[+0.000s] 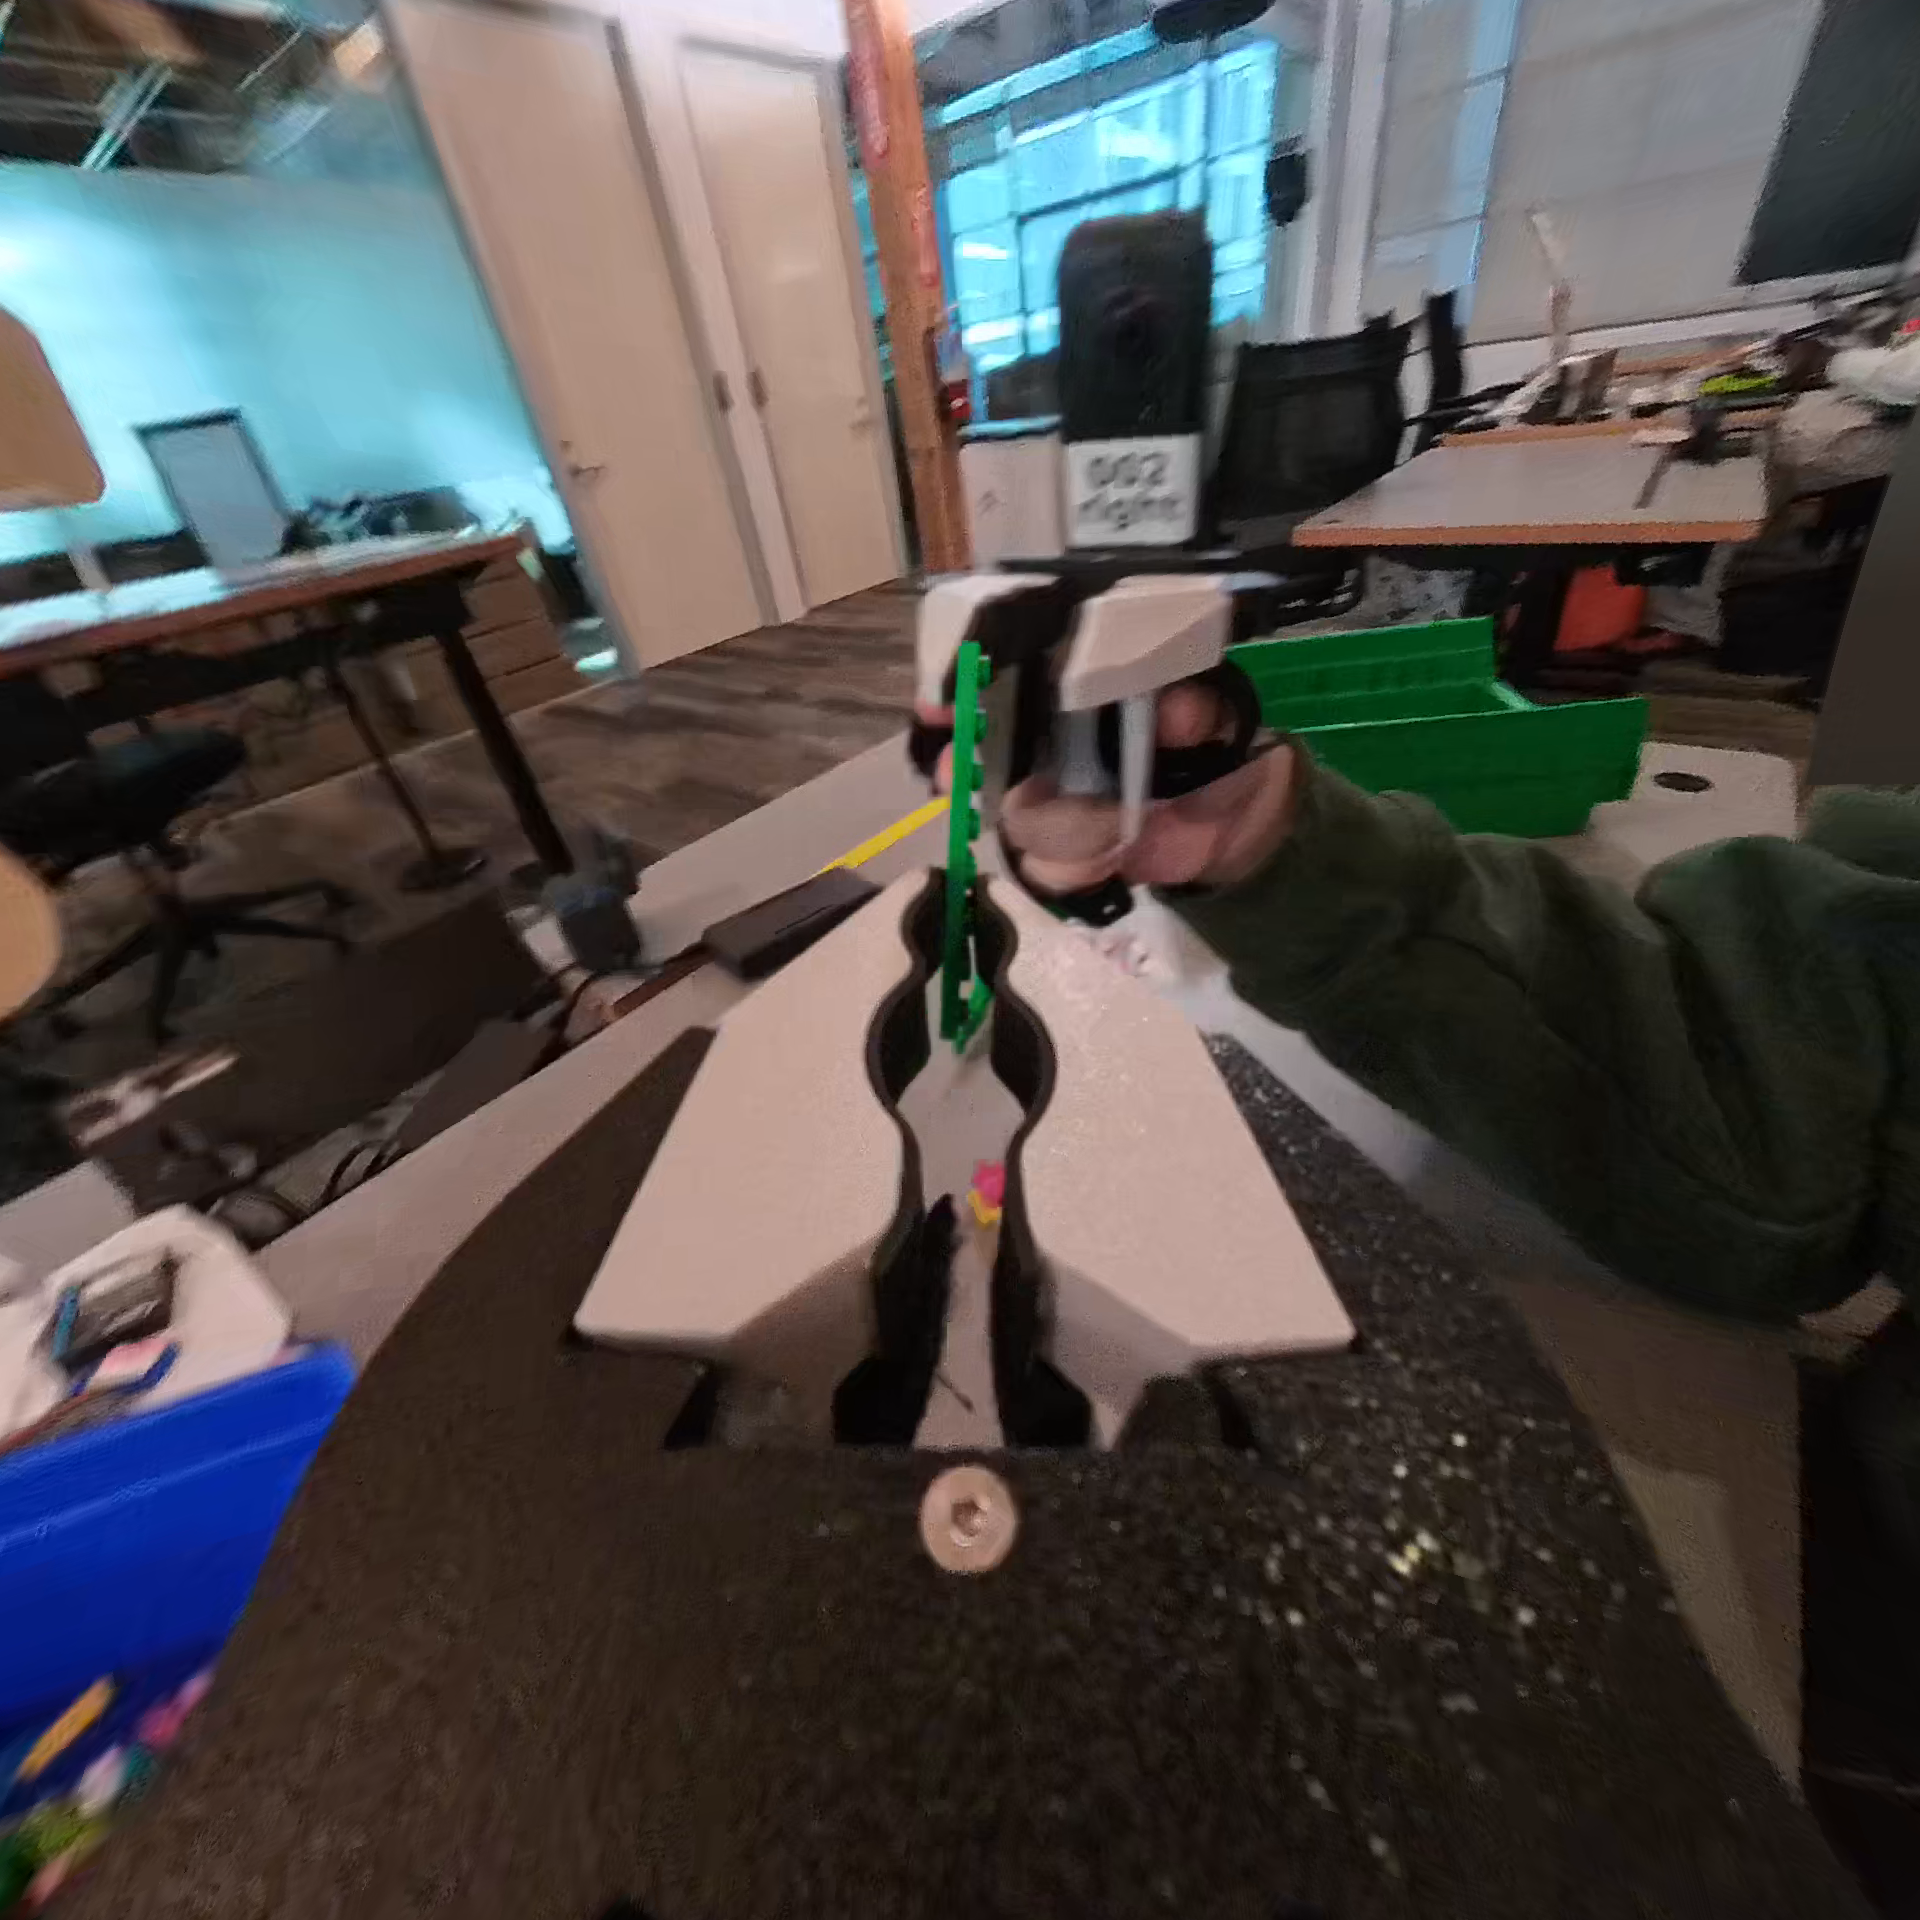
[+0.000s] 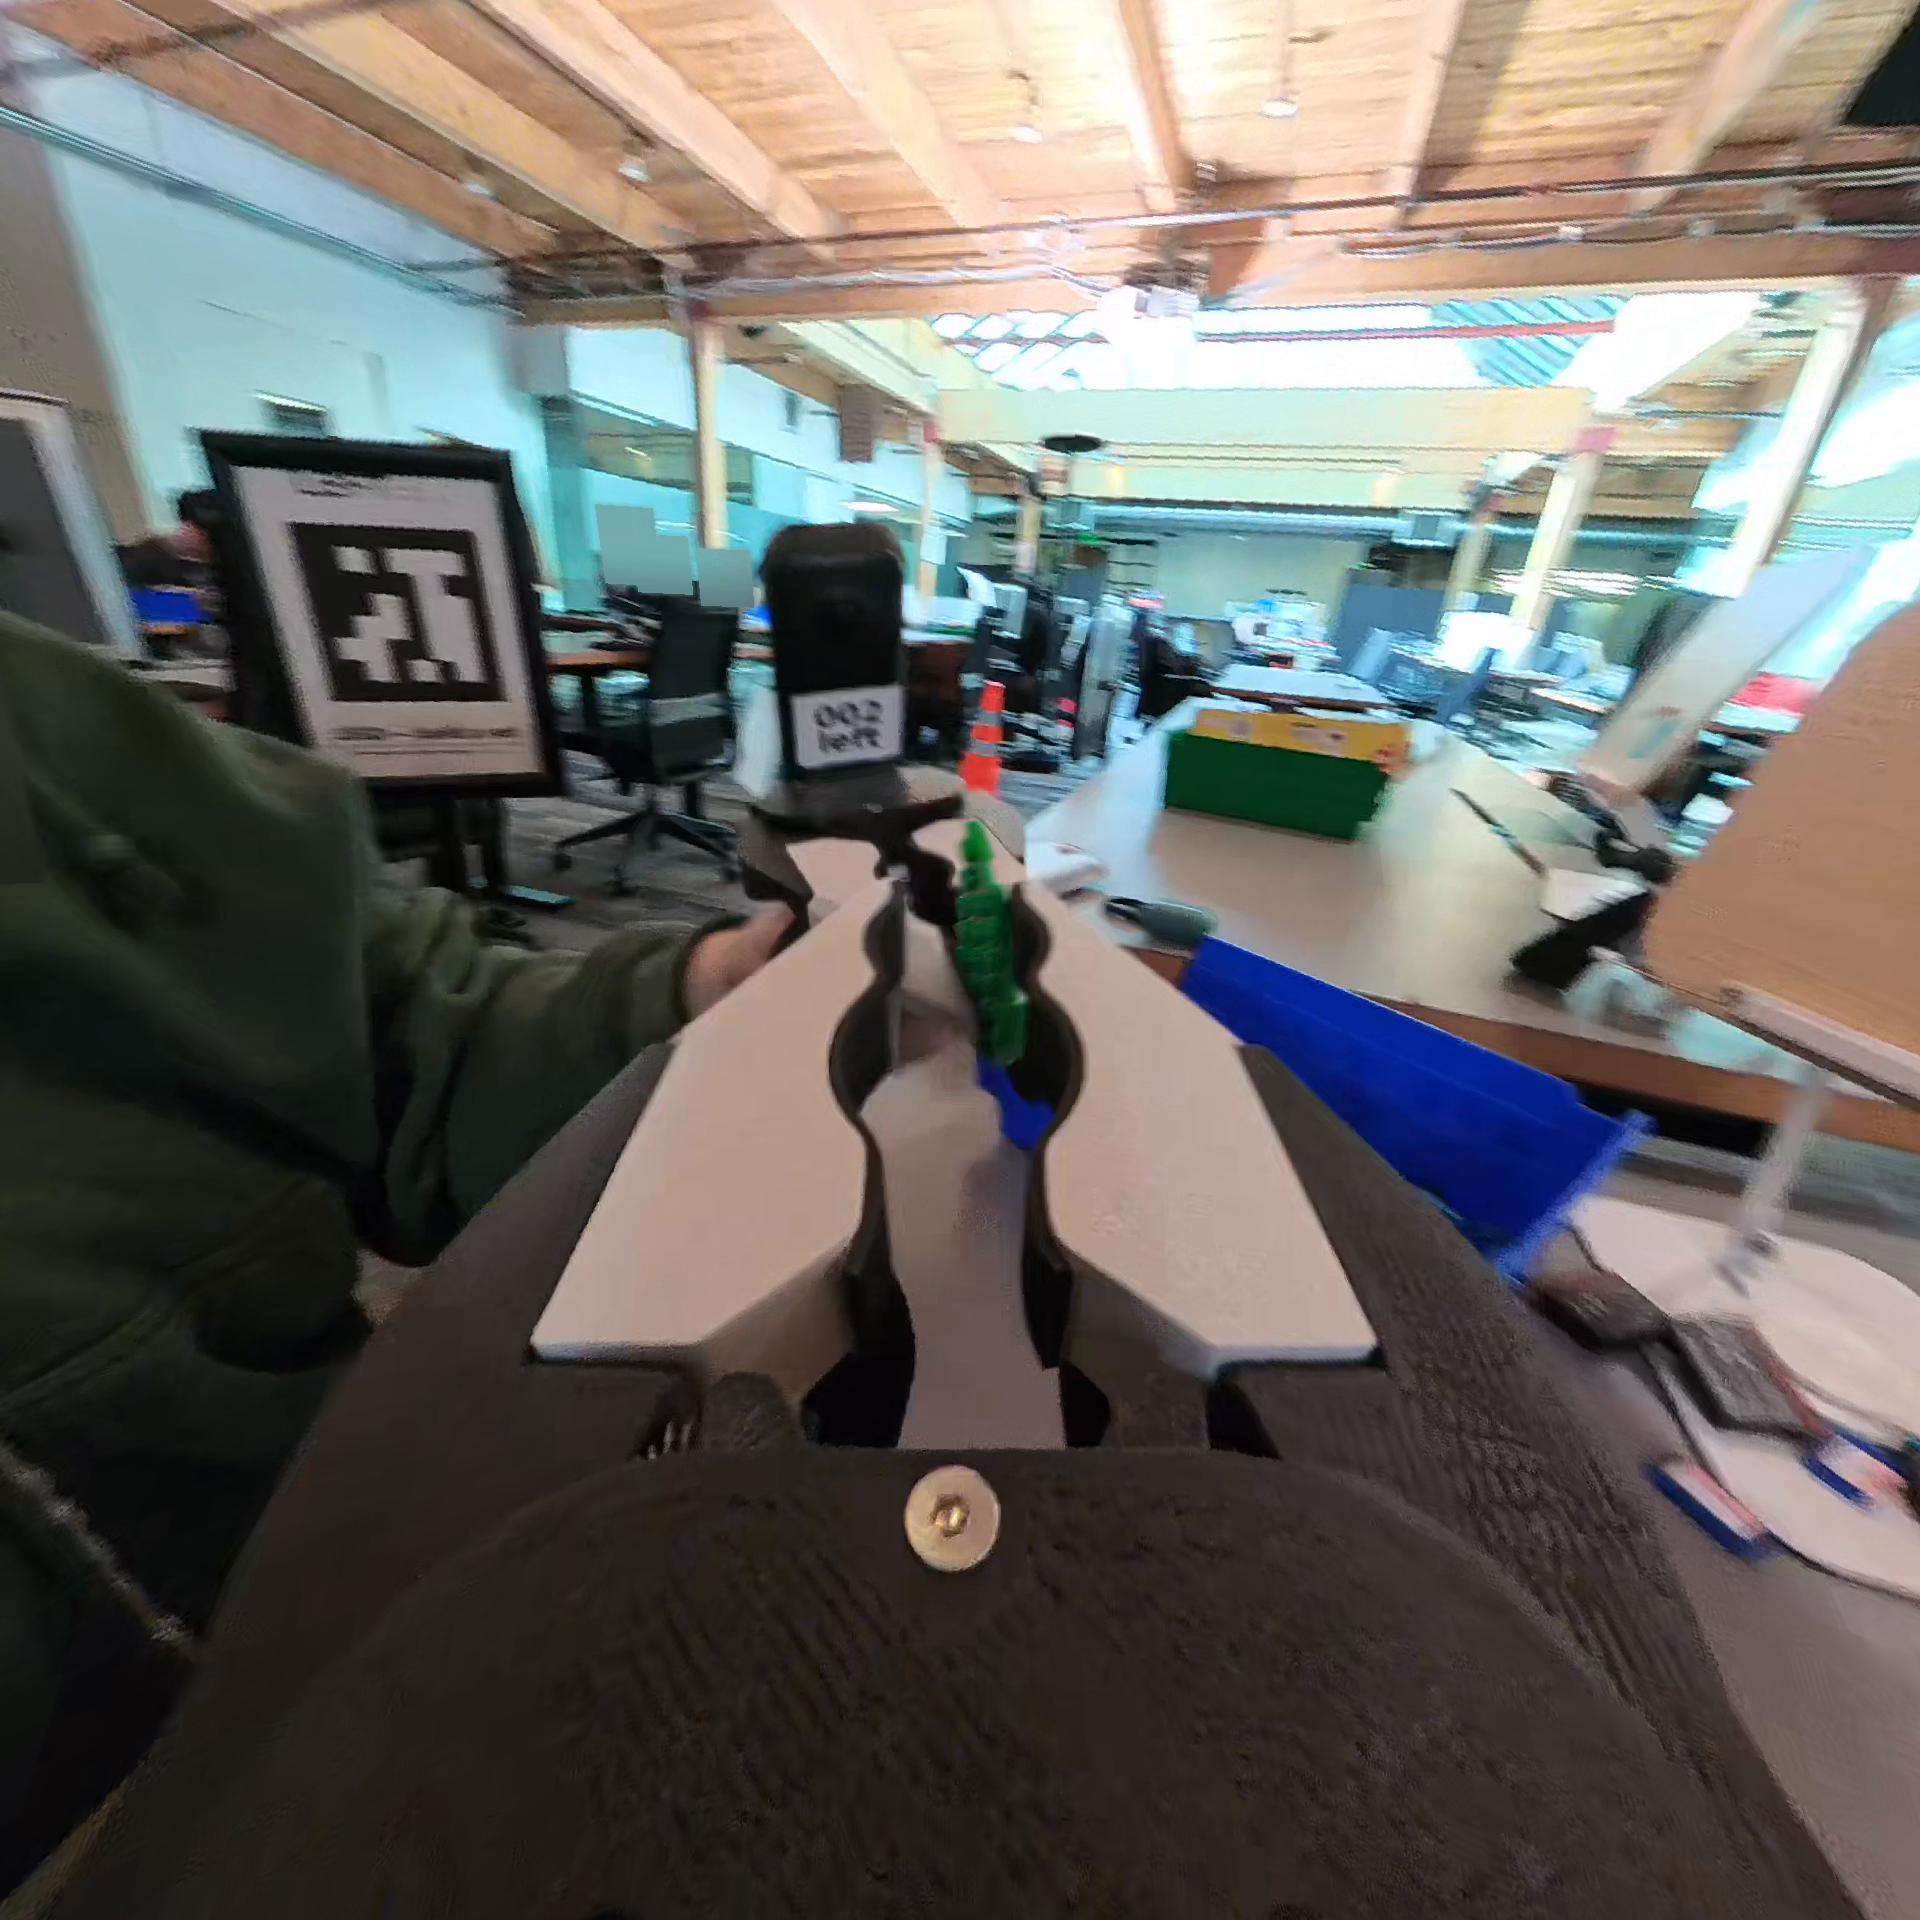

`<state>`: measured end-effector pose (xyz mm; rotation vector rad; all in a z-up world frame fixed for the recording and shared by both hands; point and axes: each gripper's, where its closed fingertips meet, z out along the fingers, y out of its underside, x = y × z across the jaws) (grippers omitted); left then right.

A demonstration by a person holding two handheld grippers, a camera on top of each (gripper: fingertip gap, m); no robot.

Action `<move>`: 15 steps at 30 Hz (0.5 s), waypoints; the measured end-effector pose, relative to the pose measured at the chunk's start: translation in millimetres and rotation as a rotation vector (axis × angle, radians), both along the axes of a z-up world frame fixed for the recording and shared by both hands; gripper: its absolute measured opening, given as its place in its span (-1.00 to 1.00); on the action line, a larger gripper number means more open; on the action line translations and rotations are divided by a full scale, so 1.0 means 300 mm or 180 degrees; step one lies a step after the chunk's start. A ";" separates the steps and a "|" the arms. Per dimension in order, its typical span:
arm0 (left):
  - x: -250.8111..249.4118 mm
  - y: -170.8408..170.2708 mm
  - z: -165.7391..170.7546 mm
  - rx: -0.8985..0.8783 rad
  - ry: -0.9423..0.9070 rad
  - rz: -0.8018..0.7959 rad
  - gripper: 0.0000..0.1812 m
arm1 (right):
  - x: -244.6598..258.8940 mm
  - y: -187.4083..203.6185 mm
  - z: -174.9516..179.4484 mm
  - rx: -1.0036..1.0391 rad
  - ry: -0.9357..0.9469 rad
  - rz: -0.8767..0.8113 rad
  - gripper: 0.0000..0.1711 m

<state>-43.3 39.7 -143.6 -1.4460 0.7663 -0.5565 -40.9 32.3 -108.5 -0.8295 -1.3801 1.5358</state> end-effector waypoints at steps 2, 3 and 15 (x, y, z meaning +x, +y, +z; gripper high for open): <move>-0.184 0.091 -0.027 -0.0265 0.0123 0.0926 -0.98 | 0.021 0.061 -0.003 0.0067 -0.0028 -0.0336 -0.72; -0.312 0.127 -0.055 -0.0409 0.0275 0.1467 -0.97 | 0.036 0.098 -0.009 0.0081 -0.0087 -0.0525 -0.72; -0.795 0.159 -0.277 -0.1368 0.1226 0.3387 0.18 | 0.135 0.263 -0.081 0.0456 -0.0597 -0.1480 -0.70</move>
